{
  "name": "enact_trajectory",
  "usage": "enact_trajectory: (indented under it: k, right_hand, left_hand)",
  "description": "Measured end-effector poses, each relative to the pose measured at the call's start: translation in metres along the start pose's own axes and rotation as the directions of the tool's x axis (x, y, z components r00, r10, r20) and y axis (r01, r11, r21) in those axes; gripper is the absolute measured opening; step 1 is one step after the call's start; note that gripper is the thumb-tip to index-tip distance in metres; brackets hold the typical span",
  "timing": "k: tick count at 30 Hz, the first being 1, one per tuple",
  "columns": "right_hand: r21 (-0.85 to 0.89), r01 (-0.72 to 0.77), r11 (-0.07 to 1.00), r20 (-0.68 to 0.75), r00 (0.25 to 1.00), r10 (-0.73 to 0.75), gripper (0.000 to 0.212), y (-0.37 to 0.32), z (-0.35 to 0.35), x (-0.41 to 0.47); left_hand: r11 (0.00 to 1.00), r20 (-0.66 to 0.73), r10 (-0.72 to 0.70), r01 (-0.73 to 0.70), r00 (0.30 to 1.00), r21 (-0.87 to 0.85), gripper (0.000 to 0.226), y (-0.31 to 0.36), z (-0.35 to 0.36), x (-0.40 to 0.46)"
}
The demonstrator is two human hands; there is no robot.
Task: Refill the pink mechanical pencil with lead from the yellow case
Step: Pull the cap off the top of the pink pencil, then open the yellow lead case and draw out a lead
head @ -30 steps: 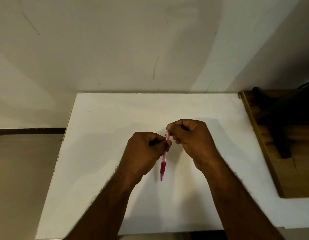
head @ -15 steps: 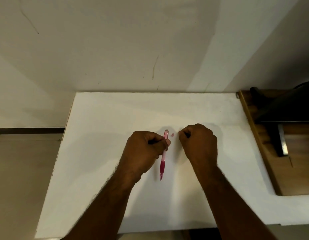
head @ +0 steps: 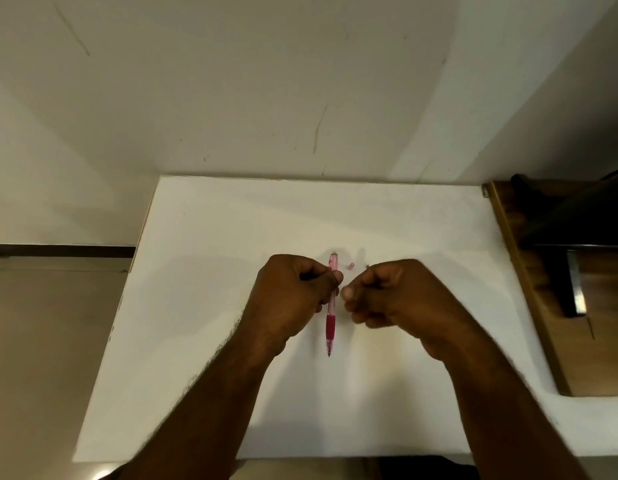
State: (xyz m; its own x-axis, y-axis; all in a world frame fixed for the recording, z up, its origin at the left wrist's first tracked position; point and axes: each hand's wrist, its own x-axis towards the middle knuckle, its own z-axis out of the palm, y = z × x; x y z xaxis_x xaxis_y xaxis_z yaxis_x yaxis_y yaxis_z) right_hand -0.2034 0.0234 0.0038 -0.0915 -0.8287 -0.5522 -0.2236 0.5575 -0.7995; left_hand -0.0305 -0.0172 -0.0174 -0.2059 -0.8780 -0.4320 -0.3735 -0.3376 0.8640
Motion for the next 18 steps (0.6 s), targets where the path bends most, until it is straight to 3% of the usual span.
enact_trajectory:
  k: [3,10,14,18]
  right_hand:
    - [-0.006,-0.016,1.0,0.043,0.999,0.016,0.004,-0.003,0.01,0.0]
    - [-0.162,-0.061,0.985,-0.091,0.995,0.046,0.007,0.002,0.023,0.009]
    - [-0.296,-0.092,0.951,-0.196,0.98,0.034,0.013,0.005,0.026,0.015]
    - [-0.38,-0.116,0.918,-0.237,0.971,0.024,0.013,0.005,0.029,0.018]
  left_hand:
    - [1.0,-0.009,-0.002,0.002,1.0,0.031,0.02,0.0,0.002,0.0]
    - [0.997,-0.025,-0.015,0.017,1.0,0.071,0.018,-0.004,0.002,0.002]
    - [0.946,-0.202,0.106,-0.036,0.974,0.323,0.013,-0.008,-0.008,0.005]
    - [0.87,-0.326,0.155,0.028,0.933,0.493,0.02,-0.015,-0.018,0.007]
